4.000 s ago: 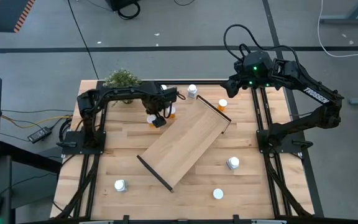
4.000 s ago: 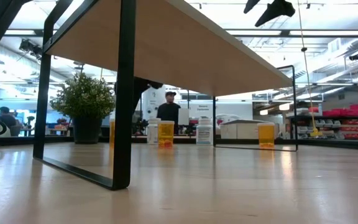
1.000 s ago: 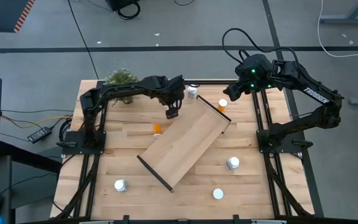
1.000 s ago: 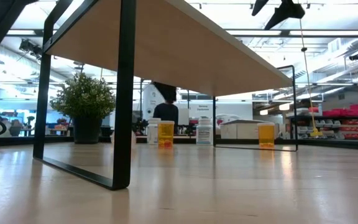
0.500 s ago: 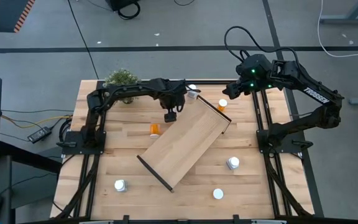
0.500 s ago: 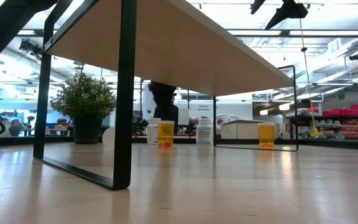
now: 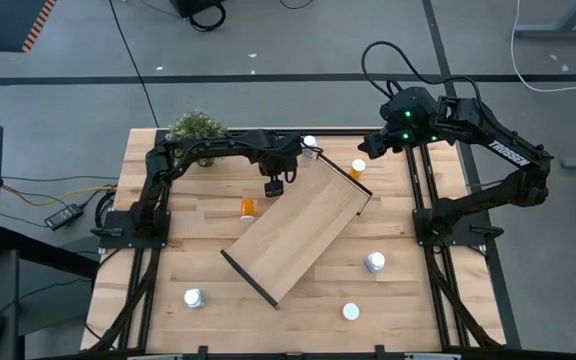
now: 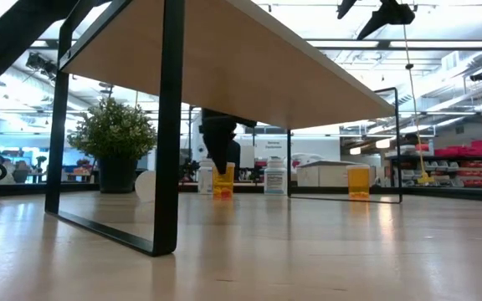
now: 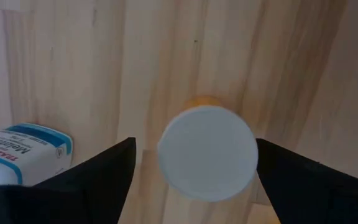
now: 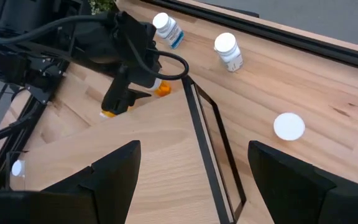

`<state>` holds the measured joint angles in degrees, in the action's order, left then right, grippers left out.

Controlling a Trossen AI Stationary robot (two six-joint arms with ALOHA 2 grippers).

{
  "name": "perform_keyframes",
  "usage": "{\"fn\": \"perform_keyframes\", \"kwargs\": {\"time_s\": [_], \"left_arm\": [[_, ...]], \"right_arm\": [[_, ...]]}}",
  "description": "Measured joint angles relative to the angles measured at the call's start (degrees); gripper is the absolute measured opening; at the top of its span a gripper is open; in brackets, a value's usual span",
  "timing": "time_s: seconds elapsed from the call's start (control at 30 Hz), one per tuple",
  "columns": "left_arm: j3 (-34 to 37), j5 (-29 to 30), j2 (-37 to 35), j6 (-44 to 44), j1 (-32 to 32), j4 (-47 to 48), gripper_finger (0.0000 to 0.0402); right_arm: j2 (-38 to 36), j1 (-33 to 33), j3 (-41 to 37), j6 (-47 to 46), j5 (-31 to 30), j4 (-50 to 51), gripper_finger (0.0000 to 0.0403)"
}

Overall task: Pick and place medicine bottles onto shelf by color
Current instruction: Put the middle orange pill bottle on the shelf

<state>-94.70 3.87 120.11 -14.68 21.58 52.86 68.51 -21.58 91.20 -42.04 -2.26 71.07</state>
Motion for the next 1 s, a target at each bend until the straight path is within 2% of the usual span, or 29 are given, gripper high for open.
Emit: {"fn": "perform_keyframes", "kwargs": {"time_s": [0.43,0.57,0.77,1.0], "left_arm": [[0.0,-0.7,0.0,-1.5,-0.1,-0.9,0.0211],[0.0,-0.7,0.0,-1.5,-0.1,-0.7,0.0209],[0.0,-0.7,-0.6,-1.4,0.0,1.8,0.0235],[0.0,-0.4,-4.5,0.8,0.1,3.7,0.021]], "right_arm": [[0.0,0.0,0.0,0.0,0.0,0.0,0.0303],[0.0,0.0,0.0,0.3,0.0,0.0,0.0303],[0.0,0.0,0.0,0.7,0.0,0.0,0.0303],[0.0,0.0,0.0,2.0,0.0,0.0,0.0303]]}}
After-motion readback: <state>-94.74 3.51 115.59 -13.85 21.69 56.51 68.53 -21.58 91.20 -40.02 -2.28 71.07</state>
